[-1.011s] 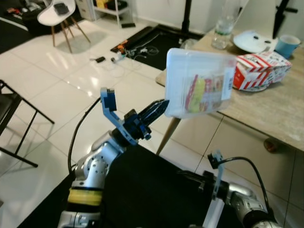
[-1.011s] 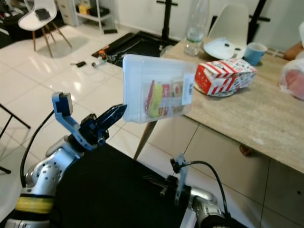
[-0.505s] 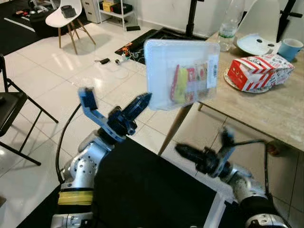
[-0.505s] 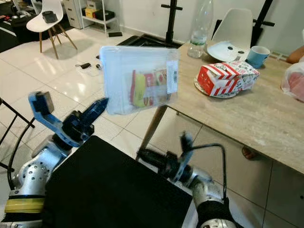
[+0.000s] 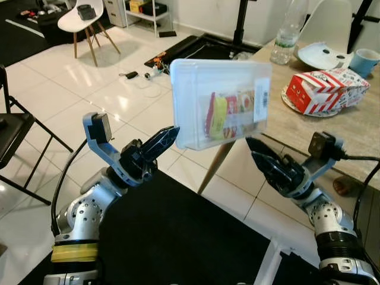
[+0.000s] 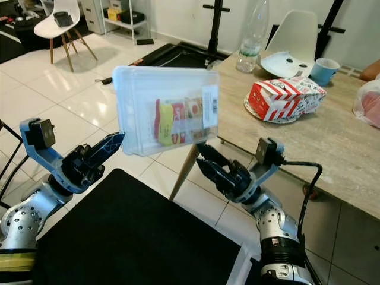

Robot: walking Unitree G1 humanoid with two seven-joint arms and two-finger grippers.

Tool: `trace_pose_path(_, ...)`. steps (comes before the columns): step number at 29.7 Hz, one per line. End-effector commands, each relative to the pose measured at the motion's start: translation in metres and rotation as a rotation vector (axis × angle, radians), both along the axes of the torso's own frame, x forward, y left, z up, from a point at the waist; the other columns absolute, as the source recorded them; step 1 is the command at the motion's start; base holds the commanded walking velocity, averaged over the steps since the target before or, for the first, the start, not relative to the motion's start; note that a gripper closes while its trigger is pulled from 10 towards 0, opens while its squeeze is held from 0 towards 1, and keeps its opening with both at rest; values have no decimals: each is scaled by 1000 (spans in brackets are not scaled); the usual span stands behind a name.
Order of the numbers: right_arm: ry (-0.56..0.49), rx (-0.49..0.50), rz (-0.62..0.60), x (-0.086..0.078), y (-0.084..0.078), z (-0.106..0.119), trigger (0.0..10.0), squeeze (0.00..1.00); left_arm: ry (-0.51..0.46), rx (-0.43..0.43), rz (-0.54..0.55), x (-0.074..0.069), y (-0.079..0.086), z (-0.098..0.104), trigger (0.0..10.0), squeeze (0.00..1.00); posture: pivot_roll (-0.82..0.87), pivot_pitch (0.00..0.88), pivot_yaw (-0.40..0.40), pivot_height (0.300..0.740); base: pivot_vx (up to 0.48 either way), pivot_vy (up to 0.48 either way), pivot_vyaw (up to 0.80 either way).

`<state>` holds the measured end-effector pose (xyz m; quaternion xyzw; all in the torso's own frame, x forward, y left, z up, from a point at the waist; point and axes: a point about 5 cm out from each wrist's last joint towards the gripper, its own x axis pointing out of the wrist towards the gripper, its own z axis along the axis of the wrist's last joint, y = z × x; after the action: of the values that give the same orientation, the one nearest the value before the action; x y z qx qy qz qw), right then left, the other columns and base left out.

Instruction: Restocking fridge

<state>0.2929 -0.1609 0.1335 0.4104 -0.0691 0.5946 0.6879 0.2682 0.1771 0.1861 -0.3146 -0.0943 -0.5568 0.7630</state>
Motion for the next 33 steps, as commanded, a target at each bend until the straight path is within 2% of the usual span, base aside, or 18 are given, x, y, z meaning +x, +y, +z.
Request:
trace_pose_path(1,-45,15,-35,4,-11,13,10000,1000,-28,10,-40,-6,9,6,10000,0,-43,0,-11,740,0,0,0)
trace_pose_path(5,-24,-10,-73,4,-21,13,10000,1000,-23,16,-41,-8,18,7,10000,0,-38,0,-12,740,0,0,0)
trace_pose_path(7,-17,-26,-72,3,-22,11,10000,1000,-24,17,-41,-9,19,7,10000,0,-38,0,-12,740,0,0,0)
trace_pose_path(12,29,-145,-47,-2,-20,-2,10000,1000,-29,23,-49,-10,20,8,10000,0,-40,0,-16,740,0,0,0)
trace_pose_path(14,40,-155,-52,-2,-21,-4,10000,1000,-31,23,-53,-10,19,8,10000,0,-40,0,-16,740,0,0,0)
trace_pose_path(22,34,-118,-132,5,-36,4,10000,1000,-27,32,-90,-12,18,8,10000,0,-40,0,-16,740,0,0,0)
trace_pose_path(26,-1,-50,-215,11,-52,19,10000,1000,-15,35,-137,-17,17,6,10000,0,-39,0,-20,740,0,0,0)
trace_pose_path(33,-9,-76,-207,15,-51,21,10000,1000,-11,38,-194,-21,13,5,10000,0,-37,0,-22,740,0,0,0)
